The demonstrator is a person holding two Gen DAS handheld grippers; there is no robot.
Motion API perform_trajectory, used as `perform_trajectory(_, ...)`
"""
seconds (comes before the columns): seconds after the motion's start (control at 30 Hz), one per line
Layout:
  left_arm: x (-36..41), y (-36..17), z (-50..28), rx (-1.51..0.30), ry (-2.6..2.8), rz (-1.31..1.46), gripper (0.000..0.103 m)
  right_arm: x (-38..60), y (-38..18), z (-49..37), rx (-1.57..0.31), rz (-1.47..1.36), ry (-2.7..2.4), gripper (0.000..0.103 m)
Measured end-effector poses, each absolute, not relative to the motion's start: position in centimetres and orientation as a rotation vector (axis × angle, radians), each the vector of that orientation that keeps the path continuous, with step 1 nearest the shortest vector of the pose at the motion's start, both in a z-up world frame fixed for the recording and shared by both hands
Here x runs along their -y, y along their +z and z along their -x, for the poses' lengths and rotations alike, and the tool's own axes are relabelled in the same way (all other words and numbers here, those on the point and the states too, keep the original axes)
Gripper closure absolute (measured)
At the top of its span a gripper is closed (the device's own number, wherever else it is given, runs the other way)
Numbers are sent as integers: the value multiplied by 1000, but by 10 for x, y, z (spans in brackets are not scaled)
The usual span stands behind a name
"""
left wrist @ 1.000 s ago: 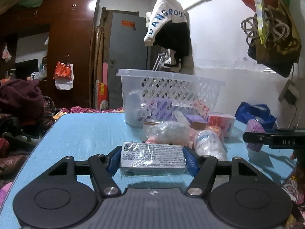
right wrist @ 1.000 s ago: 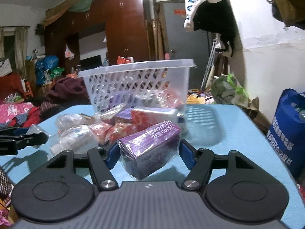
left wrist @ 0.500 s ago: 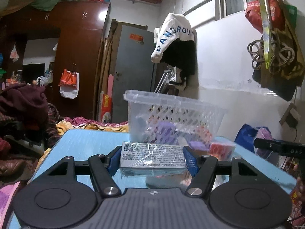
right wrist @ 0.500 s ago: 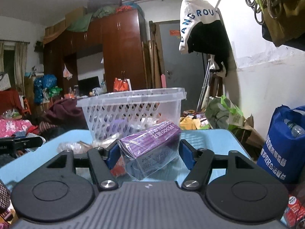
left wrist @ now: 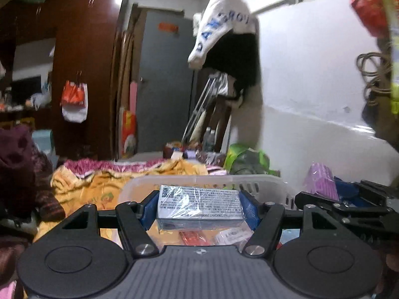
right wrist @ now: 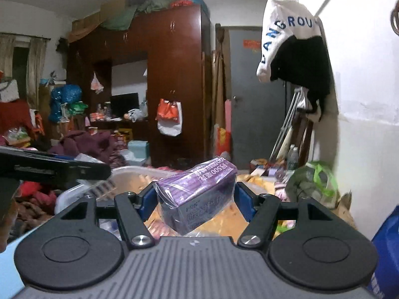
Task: Organize objects
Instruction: 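Carry both boxes over the white basket and open both tools to drop them, then grasp the pink tissue pack with the left tool while the right tool grasps a clear bag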
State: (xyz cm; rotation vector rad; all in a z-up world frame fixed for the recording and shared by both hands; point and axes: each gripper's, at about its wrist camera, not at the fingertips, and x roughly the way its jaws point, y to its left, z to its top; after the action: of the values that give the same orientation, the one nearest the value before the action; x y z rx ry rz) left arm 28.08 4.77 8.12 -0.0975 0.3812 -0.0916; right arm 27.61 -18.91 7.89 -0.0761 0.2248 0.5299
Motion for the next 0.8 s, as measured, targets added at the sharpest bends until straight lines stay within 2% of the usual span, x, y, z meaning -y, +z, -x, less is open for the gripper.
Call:
perform_trajectory(0.17,-55,68,-285,-418,-66,120,31,192,70,-274,-253,76,526,4)
perform_trajectory(0.23,-58,67,-267,-387,-75,105,26,205,68,-257,-248,48,543,0)
perform_trajectory(0.33,-59,66,-242,-344,-114,110,17,228,58,-228,-239,4,545,0)
perform_trajectory(0.47,-61,59,-206,-334,-84,124,16,254,23,-195,-300,-77,537,0)
perform_trajectory(0.7,-61,-8,-121,-362,-88,131,15,279,-32,-133,-380,-166,527,0)
perform_trajectory(0.8,-64,-22,-94,-349,-89,164,15,278,-35,-116,-383,-142,545,0)
